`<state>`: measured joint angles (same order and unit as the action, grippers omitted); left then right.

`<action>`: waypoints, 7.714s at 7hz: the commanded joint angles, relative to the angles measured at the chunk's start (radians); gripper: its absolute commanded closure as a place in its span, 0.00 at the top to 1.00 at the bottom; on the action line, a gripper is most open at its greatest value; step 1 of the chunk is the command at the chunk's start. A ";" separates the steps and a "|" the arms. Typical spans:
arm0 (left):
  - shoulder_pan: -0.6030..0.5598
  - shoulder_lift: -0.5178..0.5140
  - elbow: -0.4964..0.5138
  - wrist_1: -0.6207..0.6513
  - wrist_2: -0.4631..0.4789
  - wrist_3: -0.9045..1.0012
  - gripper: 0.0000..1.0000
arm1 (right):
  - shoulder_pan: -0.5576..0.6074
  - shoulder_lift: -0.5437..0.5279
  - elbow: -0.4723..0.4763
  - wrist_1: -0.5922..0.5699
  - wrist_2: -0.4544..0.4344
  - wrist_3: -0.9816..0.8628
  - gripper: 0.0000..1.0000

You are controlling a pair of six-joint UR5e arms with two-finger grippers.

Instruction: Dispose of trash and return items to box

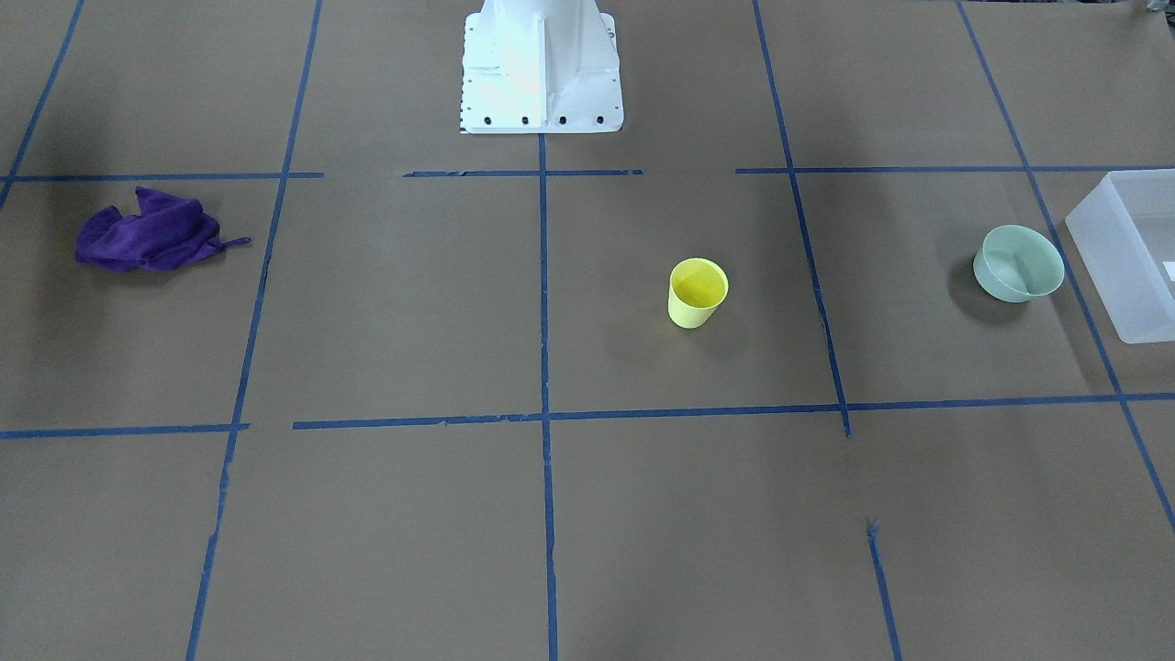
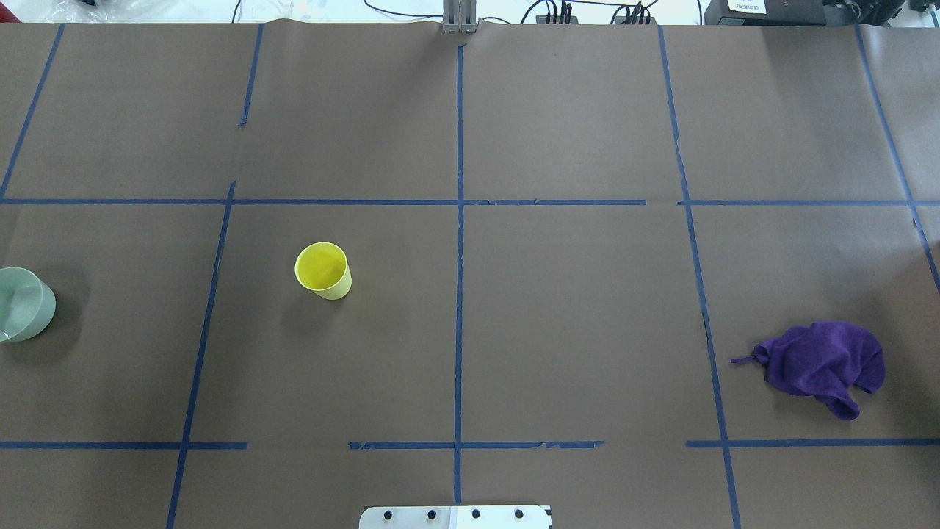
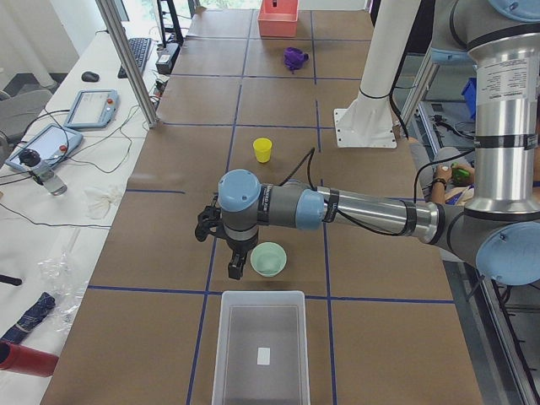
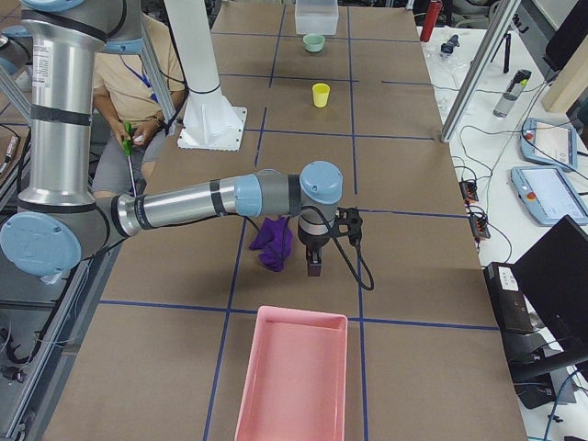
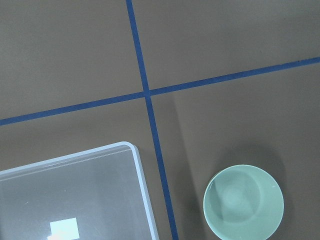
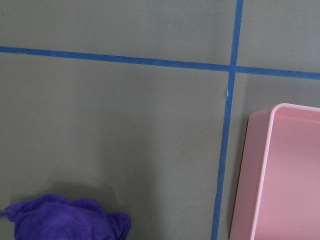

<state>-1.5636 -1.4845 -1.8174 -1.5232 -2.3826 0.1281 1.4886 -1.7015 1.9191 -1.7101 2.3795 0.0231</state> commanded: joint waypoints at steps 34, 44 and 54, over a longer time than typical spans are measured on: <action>0.812 -0.474 0.068 -0.423 0.220 -0.872 0.00 | -0.004 0.042 -0.077 0.069 0.023 0.011 1.00; 0.035 -0.019 0.086 -0.339 0.111 -0.213 0.00 | -0.005 0.059 -0.071 0.095 0.023 0.011 1.00; -0.032 0.003 0.531 -0.444 -0.053 -0.067 0.07 | -0.011 0.056 -0.078 0.095 0.056 0.005 1.00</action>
<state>-1.6368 -1.4790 -1.3355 -1.9119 -2.4269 0.0832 1.4795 -1.6440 1.8401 -1.6158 2.4130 0.0312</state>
